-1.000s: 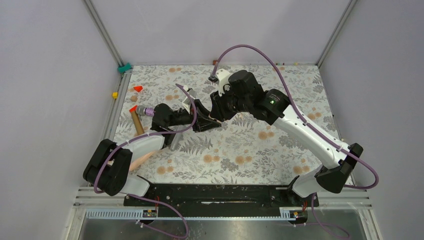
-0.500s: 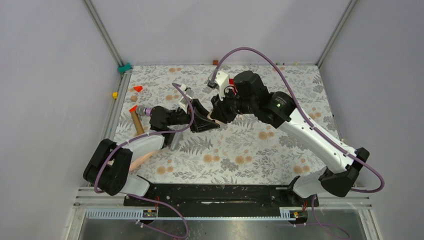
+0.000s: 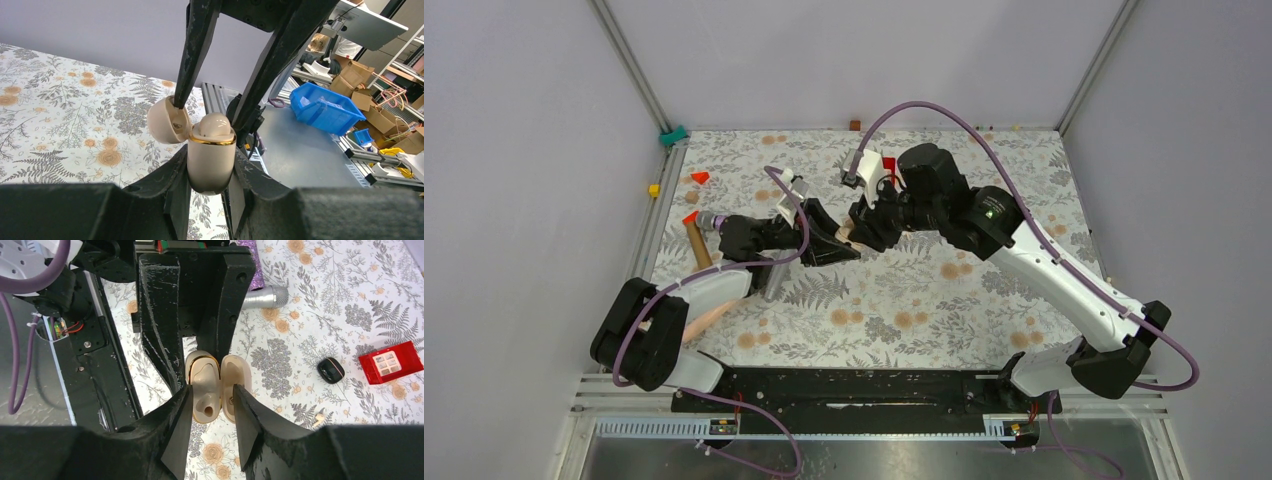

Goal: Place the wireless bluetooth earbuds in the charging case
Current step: Place the earbud in the charging case.

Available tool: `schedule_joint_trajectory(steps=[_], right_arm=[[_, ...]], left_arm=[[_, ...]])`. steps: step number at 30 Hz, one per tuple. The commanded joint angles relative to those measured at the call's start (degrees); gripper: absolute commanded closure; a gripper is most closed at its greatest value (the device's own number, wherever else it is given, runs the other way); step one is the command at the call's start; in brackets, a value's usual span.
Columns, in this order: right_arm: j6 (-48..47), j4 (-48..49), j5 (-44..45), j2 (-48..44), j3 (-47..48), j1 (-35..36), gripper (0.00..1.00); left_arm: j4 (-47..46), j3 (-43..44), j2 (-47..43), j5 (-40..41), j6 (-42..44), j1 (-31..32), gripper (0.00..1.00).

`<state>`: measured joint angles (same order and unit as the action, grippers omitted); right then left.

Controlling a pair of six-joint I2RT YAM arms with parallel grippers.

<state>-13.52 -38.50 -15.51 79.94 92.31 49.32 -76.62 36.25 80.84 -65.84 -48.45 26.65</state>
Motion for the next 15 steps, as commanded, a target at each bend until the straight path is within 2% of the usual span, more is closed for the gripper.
schedule_joint_trajectory(steps=[1,8,11,15], right_arm=[[-0.7,-0.5,-2.3,-0.7,1.9,-0.6,0.56],[-1.2,-4.9,-2.8,-1.0,7.6,-0.6,0.55],[-2.5,-5.7,0.6,-3.1,8.6,-0.6,0.52],[-4.7,-5.6,7.5,-6.0,7.5,-0.7,0.42]], left_arm=[[-6.0,1.0,-1.2,-2.5,-0.1,0.2,1.00],[-6.0,0.8,-1.5,-3.0,0.4,0.2,1.00],[-6.0,0.8,-1.9,-3.0,0.4,0.2,1.00],[-6.0,0.5,-2.3,-2.4,1.1,0.2,1.00]])
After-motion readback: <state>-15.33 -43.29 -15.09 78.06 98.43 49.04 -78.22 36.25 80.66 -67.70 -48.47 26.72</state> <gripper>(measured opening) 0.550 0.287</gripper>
